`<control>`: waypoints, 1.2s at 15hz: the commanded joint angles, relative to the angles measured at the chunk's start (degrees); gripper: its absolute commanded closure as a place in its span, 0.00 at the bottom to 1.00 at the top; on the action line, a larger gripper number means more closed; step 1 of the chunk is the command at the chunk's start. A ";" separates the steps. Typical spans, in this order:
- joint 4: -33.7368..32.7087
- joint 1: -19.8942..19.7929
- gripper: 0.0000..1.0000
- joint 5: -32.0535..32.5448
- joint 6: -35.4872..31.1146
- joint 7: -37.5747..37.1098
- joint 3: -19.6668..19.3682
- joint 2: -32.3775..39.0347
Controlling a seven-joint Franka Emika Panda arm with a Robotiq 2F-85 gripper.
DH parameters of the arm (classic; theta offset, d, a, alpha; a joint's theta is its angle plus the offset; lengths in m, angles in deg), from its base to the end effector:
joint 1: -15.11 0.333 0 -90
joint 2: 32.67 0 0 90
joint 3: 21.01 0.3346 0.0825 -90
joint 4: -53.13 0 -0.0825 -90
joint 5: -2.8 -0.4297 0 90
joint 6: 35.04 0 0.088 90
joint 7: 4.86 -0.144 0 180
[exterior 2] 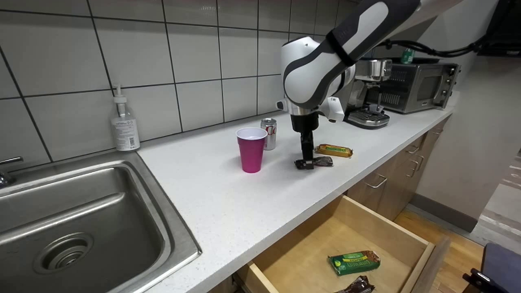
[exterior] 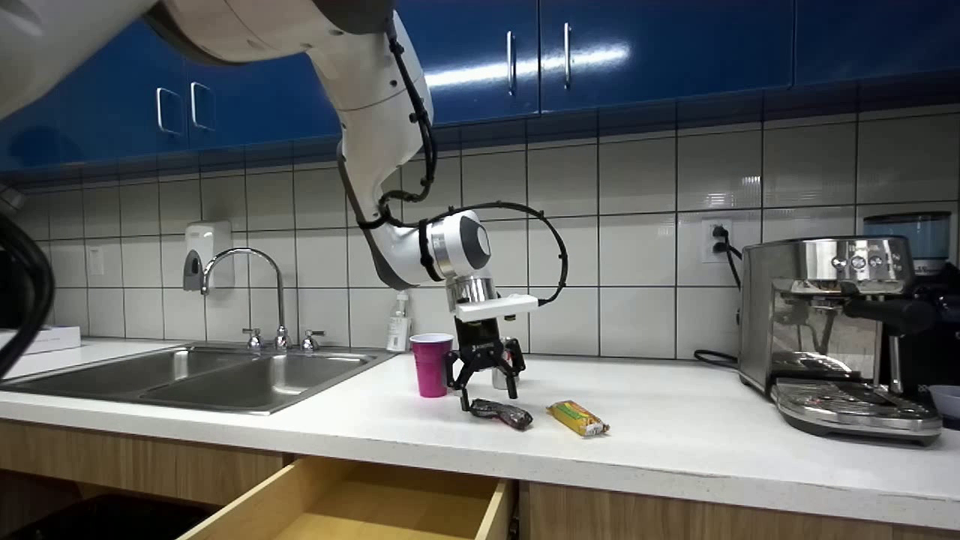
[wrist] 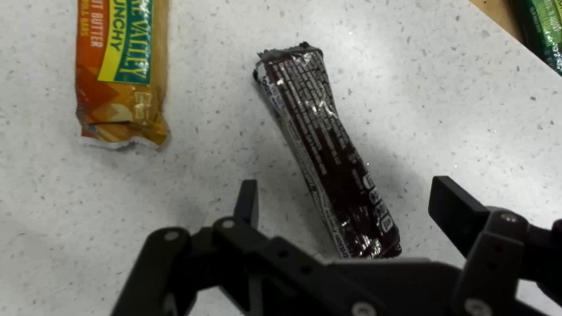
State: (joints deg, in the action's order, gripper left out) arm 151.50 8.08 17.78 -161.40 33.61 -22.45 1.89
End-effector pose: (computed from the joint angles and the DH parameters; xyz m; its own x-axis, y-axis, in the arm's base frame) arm 0.6911 -0.1187 0.1783 0.7534 0.6164 -0.2290 0.6453 -0.7600 0.0773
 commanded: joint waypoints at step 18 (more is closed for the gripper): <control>-6.80 -2.24 0.42 -0.18 2.81 12.85 0.75 4.46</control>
State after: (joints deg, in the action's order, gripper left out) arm 146.12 6.59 17.79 -160.01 44.08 -22.44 6.10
